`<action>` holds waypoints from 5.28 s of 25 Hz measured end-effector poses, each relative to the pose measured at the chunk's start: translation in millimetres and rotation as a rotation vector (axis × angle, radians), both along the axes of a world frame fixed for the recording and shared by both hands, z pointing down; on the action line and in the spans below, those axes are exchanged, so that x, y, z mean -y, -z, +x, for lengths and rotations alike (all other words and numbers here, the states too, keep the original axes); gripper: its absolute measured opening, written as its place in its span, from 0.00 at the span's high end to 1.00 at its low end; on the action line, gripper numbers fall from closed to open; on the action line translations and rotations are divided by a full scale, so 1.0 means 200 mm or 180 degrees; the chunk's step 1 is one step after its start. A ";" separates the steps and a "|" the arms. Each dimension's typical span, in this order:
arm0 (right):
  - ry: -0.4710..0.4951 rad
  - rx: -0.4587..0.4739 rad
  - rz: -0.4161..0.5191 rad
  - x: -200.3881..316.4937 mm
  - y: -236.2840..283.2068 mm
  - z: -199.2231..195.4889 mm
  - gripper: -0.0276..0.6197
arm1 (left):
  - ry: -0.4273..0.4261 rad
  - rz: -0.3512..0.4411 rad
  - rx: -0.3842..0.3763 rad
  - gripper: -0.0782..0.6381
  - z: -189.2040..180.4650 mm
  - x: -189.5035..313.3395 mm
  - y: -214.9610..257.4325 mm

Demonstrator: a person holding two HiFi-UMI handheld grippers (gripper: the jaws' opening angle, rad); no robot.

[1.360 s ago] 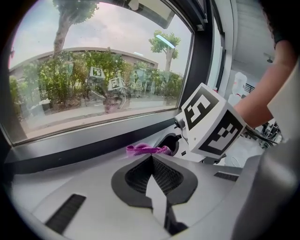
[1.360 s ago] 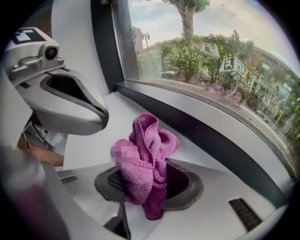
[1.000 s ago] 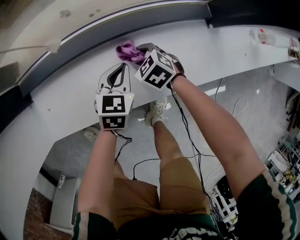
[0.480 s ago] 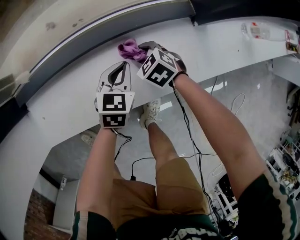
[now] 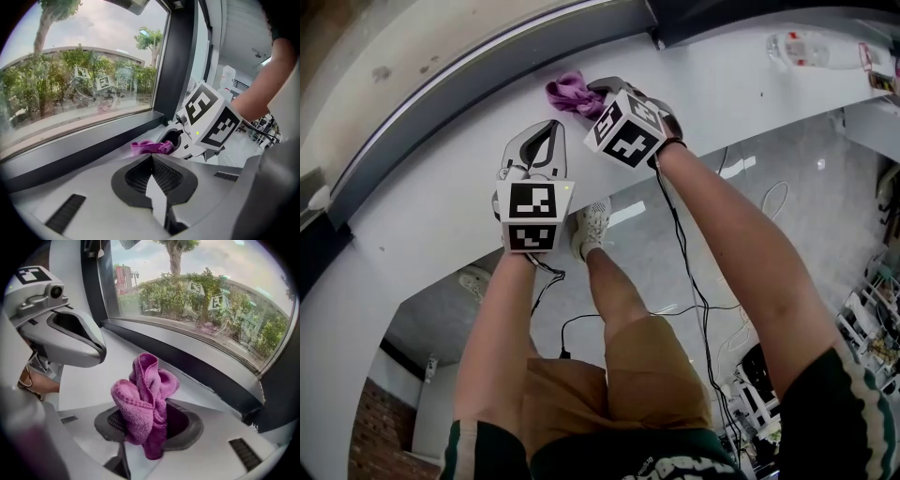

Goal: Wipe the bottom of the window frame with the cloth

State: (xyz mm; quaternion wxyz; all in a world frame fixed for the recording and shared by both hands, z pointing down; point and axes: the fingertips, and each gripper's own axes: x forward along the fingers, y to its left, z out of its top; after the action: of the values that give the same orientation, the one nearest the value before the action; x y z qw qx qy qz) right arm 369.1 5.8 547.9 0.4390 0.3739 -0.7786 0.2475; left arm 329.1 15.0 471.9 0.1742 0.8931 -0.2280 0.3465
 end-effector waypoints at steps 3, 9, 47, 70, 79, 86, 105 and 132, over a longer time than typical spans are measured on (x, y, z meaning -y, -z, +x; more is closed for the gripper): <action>-0.0046 0.0003 0.0006 -0.02 0.00 0.08 0.70 | -0.0074 0.0015 0.0007 0.89 0.07 -0.02 0.00; -0.0120 -0.0004 0.0003 -0.05 0.00 0.25 0.69 | -0.0143 0.0038 0.0020 0.89 0.19 -0.04 0.02; -0.0742 -0.0548 0.0255 -0.37 0.00 0.57 0.70 | -0.0492 -0.0106 -0.0038 0.89 0.36 -0.37 -0.05; -0.1537 -0.0445 0.0023 -0.50 0.00 0.49 0.70 | -0.0496 -0.0137 -0.0016 0.89 0.20 -0.41 -0.03; -0.1831 -0.0392 0.0005 -0.53 0.00 0.27 0.71 | -0.0453 -0.0113 -0.0038 0.89 0.01 -0.35 -0.02; -0.1951 -0.0399 -0.0018 -0.51 0.00 0.15 0.70 | -0.0331 -0.0112 -0.0050 0.89 -0.18 -0.32 -0.02; -0.1965 -0.0428 -0.0071 -0.45 -0.01 -0.16 0.70 | -0.0105 -0.0122 -0.0043 0.89 -0.57 -0.23 -0.04; -0.1569 0.0061 -0.0182 -0.26 0.00 -0.98 0.70 | 0.0307 0.0032 -0.0041 0.89 -1.11 -0.01 -0.05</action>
State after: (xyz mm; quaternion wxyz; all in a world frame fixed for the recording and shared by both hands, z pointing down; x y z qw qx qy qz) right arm 172.4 57.8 547.6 0.3684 0.5376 -0.6607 0.3725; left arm 106.5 17.1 481.0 0.1877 0.8841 -0.2715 0.3309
